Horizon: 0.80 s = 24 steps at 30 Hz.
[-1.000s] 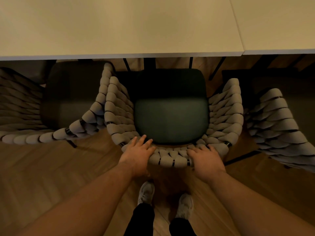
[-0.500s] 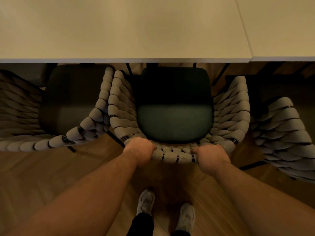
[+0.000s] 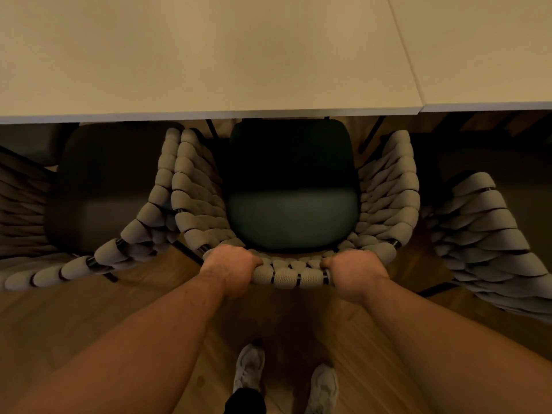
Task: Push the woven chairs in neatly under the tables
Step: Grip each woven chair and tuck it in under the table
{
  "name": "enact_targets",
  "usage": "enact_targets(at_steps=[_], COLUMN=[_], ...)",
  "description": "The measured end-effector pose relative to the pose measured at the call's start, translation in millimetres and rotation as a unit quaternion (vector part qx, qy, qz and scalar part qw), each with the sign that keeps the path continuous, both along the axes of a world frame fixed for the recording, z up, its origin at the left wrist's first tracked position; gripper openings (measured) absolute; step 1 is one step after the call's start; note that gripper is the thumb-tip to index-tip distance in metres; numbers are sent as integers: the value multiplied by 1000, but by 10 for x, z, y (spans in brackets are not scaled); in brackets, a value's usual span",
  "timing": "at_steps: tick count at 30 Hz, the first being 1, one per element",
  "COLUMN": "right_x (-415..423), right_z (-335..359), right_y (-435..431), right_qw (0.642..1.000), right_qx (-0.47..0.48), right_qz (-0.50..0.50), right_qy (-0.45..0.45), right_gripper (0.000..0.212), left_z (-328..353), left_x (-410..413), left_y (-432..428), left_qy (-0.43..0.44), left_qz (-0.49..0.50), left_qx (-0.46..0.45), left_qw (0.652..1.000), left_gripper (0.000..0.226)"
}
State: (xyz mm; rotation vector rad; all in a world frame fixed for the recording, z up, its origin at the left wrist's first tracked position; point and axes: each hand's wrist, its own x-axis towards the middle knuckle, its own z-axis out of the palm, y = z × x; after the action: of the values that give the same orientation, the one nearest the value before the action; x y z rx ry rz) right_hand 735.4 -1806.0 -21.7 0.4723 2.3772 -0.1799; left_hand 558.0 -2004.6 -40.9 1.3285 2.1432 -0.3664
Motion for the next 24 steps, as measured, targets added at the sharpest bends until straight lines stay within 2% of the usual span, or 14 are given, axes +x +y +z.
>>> enact_targets(at_steps=[10, 24], right_x=[-24, -101], right_z=[-51, -49], right_y=[54, 78], right_qw=[999, 1000], right_qx=[10, 12], right_qz=[-22, -18], right_qy=[24, -16], right_gripper=[33, 36], left_z=[11, 7], left_x=[15, -54], left_y=[92, 105], left_qy=[15, 0], left_qz=[33, 23], left_qx=[5, -2], left_qw=[999, 1000], left_gripper=[27, 31])
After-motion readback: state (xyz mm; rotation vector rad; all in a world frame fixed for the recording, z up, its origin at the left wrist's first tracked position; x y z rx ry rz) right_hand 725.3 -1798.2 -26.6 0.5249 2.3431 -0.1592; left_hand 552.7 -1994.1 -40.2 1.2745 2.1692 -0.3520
